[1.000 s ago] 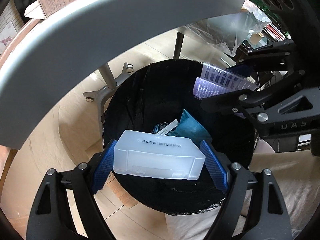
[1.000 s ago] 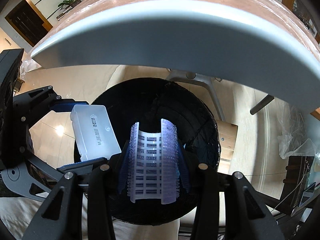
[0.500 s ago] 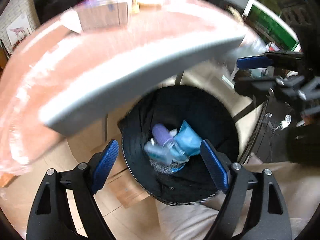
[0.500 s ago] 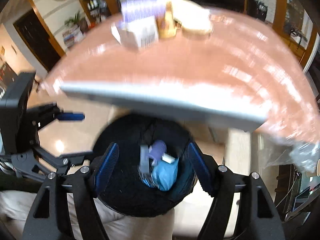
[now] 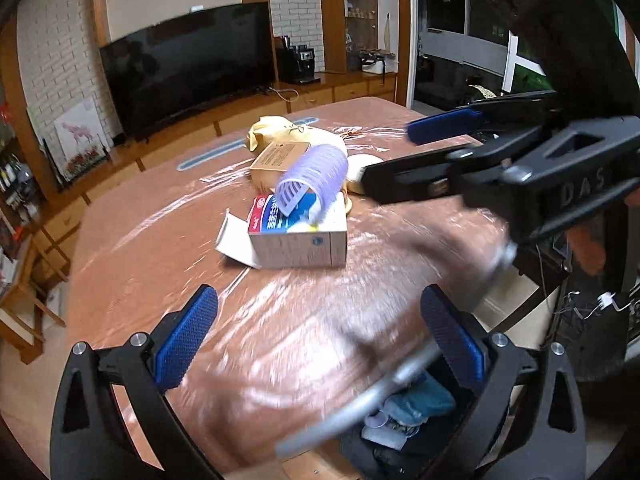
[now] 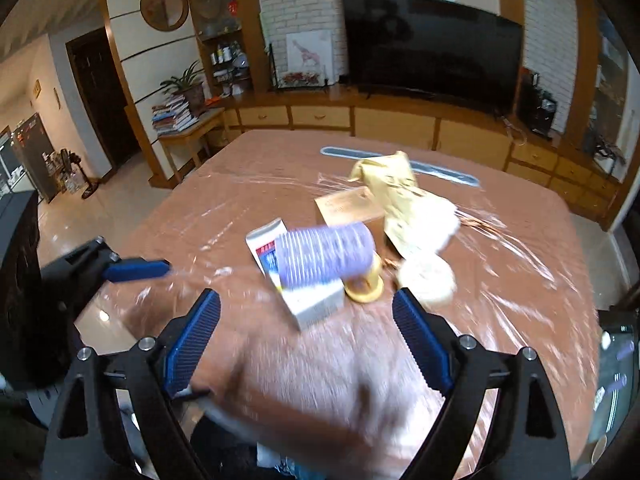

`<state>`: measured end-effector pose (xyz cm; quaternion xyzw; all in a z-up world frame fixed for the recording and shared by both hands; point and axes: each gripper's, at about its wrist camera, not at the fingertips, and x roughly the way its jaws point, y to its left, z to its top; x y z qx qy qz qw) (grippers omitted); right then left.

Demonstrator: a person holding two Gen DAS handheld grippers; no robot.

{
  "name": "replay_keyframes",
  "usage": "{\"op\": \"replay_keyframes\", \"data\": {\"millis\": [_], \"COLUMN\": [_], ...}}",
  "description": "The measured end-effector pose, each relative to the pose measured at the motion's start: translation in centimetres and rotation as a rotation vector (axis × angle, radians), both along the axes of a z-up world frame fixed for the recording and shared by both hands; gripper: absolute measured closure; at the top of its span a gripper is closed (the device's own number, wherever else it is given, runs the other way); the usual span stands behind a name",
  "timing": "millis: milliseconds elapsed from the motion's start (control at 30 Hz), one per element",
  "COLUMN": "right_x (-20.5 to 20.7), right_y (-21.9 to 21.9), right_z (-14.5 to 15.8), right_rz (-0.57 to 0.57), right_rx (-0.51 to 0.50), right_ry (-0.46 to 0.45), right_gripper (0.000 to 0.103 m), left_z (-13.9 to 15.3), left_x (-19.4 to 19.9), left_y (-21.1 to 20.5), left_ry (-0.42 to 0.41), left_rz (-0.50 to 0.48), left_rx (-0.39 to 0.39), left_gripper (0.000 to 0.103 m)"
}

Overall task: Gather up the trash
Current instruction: 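Grasp another purple hair roller with the right tool while the left tool grasps the naproxen box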

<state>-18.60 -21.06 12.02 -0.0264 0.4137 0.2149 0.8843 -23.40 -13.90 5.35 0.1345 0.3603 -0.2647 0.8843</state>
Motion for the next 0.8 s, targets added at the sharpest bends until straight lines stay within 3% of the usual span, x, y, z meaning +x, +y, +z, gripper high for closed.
{"op": "replay_keyframes", "data": {"millis": [167,400,533,600,700,800], "right_x": [3.7,5.3,5.6,5.7,5.6,5.6], "right_y": [0.9,0.5,0.5,0.4,0.2,-0.6], "right_z": [-1.9,-3.3,-3.6,-3.6,-3.4,-2.9], "right_rz": [-0.002,0.005,0.029,0.032,0.026,0.012], "right_rx": [-0.011,-0.001,0.005,0.008,0.014,0.028], "right_ry": [0.055,0.099,0.108,0.105,0.091,0.075], "right_gripper": [0.017,0.017,0.031,0.032,0.032,0.032], "left_z": [-1.3,-2.3,-2.7,-2.6,-3.1,-3.2], "left_x": [3.1,5.9,6.9,7.4,8.1,7.9], "left_y": [-1.4,-2.5,-2.6,-2.4,-2.6,-2.4], "left_ry": [0.021,0.041,0.076,0.086,0.126,0.133], "left_rz": [-0.005,-0.004,-0.013,-0.015,-0.024,-0.02], "left_rx": [0.03,0.035,-0.002,-0.028,-0.014,-0.018], "left_gripper": [0.001,0.001,0.002,0.002,0.021,0.024]}}
